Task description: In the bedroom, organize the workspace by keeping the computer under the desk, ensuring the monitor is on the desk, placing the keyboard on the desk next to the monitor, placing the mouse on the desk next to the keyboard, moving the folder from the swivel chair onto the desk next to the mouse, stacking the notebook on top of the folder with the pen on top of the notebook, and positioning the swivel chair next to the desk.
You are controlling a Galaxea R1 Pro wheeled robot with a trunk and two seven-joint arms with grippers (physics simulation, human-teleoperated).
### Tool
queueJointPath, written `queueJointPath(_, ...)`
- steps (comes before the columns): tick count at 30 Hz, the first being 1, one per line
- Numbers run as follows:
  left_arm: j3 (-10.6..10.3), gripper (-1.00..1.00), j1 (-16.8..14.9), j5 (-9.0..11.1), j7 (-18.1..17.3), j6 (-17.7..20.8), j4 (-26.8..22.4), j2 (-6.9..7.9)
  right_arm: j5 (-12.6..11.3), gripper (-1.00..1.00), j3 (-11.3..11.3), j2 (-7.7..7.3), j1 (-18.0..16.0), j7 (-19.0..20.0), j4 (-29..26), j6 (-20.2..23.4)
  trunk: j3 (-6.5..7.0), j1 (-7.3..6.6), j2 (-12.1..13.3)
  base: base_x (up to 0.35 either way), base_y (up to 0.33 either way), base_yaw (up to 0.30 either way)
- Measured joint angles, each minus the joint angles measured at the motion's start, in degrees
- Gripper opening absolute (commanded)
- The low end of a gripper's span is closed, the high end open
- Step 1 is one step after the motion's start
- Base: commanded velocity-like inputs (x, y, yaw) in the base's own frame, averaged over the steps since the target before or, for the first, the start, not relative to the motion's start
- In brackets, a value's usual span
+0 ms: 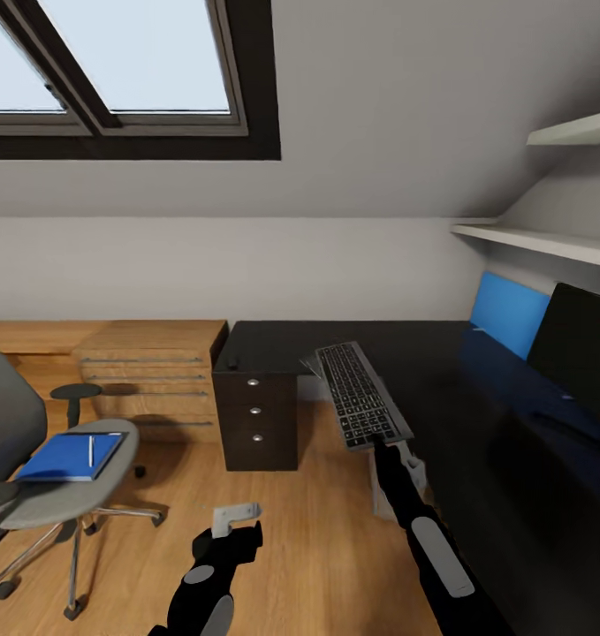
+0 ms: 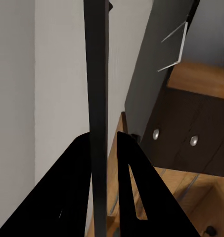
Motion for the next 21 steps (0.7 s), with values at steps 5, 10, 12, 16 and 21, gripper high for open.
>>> queueJointPath(5, 0.00, 1.00, 0.00, 0.02, 0.00, 0.00, 0.00, 0.00, 0.05, -1.00, -0.41, 0.00, 0.00, 0.00, 0.00, 0.02, 0.72, -1.10, 2.01, -0.273, -0.250, -0.216)
queueJointPath(10, 0.00, 1.00, 0.01, 0.02, 0.00, 0.00, -0.01, 0.00, 0.05, -1.00, -0.44, -0.06, -0.01, 0.15, 0.02, 0.25, 1.51, -2.20, 4.01, -0.272, -0.250, -0.065)
queueJointPath(12, 0.00, 1.00, 0.01, 0.02, 0.00, 0.00, -0.02, 0.00, 0.05, -1.00, -0.42, -0.11, -0.01, 0.08, 0.02, 0.34, 1.86, -2.64, 4.82, -0.272, -0.250, -0.012)
queueJointPath(16, 0.00, 1.00, 0.01, 0.02, -0.01, 0.00, -0.01, 0.00, 0.05, -1.00, -0.36, -0.09, -0.01, 0.03, 0.02, 0.35, 2.58, -3.52, 6.42, -0.272, -0.250, -0.004)
queueJointPath(21, 0.07, 1.00, 0.01, 0.07, -0.05, 0.00, -0.01, 0.00, 0.17, -1.00, -0.28, -0.07, -0.01, 0.05, 0.02, 0.31, 3.48, -4.62, 8.43, -0.270, -0.251, -0.001)
